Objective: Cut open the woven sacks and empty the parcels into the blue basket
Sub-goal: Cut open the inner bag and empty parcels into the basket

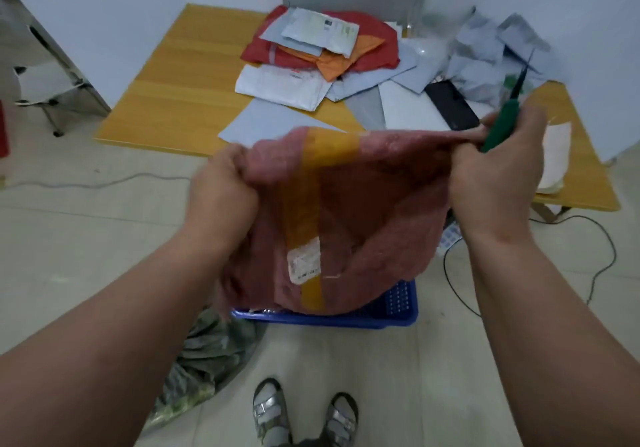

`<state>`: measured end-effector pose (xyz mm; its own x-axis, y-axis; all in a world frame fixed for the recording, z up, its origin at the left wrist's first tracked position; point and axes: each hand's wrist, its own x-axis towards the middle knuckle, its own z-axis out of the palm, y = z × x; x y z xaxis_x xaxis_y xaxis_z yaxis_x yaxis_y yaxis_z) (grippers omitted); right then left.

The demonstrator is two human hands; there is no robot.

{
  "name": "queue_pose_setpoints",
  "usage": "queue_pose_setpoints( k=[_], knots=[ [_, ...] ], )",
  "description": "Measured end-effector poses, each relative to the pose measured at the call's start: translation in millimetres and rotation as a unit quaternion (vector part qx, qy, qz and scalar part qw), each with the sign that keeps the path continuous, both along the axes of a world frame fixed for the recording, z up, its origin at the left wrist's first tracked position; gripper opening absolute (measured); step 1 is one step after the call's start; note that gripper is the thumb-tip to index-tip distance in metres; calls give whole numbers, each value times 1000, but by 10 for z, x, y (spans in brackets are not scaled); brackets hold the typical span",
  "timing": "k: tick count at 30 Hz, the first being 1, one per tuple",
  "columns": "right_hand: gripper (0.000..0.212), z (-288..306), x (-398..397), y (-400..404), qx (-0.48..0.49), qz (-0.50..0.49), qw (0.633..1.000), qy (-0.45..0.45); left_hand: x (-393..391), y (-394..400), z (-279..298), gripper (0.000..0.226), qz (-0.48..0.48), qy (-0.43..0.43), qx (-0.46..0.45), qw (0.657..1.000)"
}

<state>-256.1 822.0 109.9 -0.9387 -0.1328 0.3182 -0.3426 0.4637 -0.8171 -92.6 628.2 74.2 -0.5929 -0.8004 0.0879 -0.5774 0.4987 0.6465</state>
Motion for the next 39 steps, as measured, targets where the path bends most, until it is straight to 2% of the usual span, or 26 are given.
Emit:
queue_pose_setpoints(
  k=[1, 3, 4, 7, 10, 11, 12, 13, 15, 16, 17, 20, 23, 24, 25, 26, 27, 28, 29, 30, 32, 35, 36, 37, 38, 39],
  knots=[
    [27, -68, 43, 18, 26, 15, 999, -34, 56, 83, -147, 18, -76, -104, 20, 991],
    [25, -281, 168, 62, 95, 91, 977, -166, 202, 211, -365, 22, -195, -290, 60, 935],
    [25, -324, 166, 67, 120, 110, 968, -188, 218, 151, -317, 20, -177, -281, 61, 941],
    [23, -16, -42, 16, 98, 70, 990, -73, 34, -223, 121, 13, 22, -17, 97, 995],
    [24, 464, -176, -42, -35, 28, 995, 87, -157, -410, 533, 18, 53, 253, 119, 959],
    [26, 426, -179, -53, -55, 23, 994, 91, -160, -404, 479, 24, 33, 261, 106, 959],
    [29, 308, -150, -42, -32, 34, 997, 66, -130, -328, 368, 28, -2, 207, 104, 973],
    [33, 137, -85, -15, 25, 66, 997, 21, -63, -207, 191, 30, -58, 84, 107, 989],
    [38, -202, 11, 85, 118, 142, 978, -95, 131, 51, -77, 25, -135, -177, 141, 965],
    [34, -208, 5, 101, 118, 143, 974, -131, 171, 74, -74, 17, -133, -177, 141, 965],
    [28, -133, -59, 89, 110, 120, 979, -127, 136, 24, 30, 14, -107, -121, 163, 973],
    [23, 429, -277, -22, 81, 61, 995, -5, -174, -304, 486, 18, 17, 64, 238, 969],
    [24, 809, -305, -47, -66, 25, 994, 86, -360, -238, 862, 20, -16, 216, 227, 950],
    [25, 723, -259, -2, -75, 32, 993, 84, -330, -169, 816, 24, -35, 244, 232, 941],
    [26, 576, -169, 58, -41, 60, 996, 53, -246, -66, 680, 26, -44, 217, 232, 947],
    [28, 392, -64, 105, 15, 104, 994, -6, -142, 71, 520, 24, -60, 133, 237, 960],
    [30, 192, 30, 166, 69, 154, 983, -78, -15, 191, 333, 20, -92, -9, 250, 964],
    [31, 55, 82, 203, 94, 176, 969, -143, 77, 267, 226, 17, -116, -121, 268, 949],
    [32, 33, 48, 188, 89, 162, 966, -180, 90, 253, 228, 17, -115, -155, 287, 938],
    [30, 79, -75, 178, 88, 125, 975, -164, 9, 146, 272, 20, -93, -122, 304, 940],
    [24, 421, -293, 136, 76, 40, 996, -37, -263, -155, 513, 21, -18, 72, 307, 949],
    [28, 801, -361, 86, -69, 29, 995, 73, -496, -222, 950, 27, -47, 285, 267, 919],
    [28, 685, -315, 101, -59, 42, 996, 50, -453, -119, 843, 24, -60, 275, 245, 928],
    [29, 505, -194, 127, -3, 71, 997, 6, -379, 6, 650, 21, -72, 204, 221, 951],
    [31, 257, -71, 154, 75, 118, 989, -47, -275, 149, 436, 20, -92, 77, 221, 968],
    [31, 54, 33, 194, 140, 164, 971, -107, -143, 248, 240, 21, -122, -70, 235, 962]
  ],
)
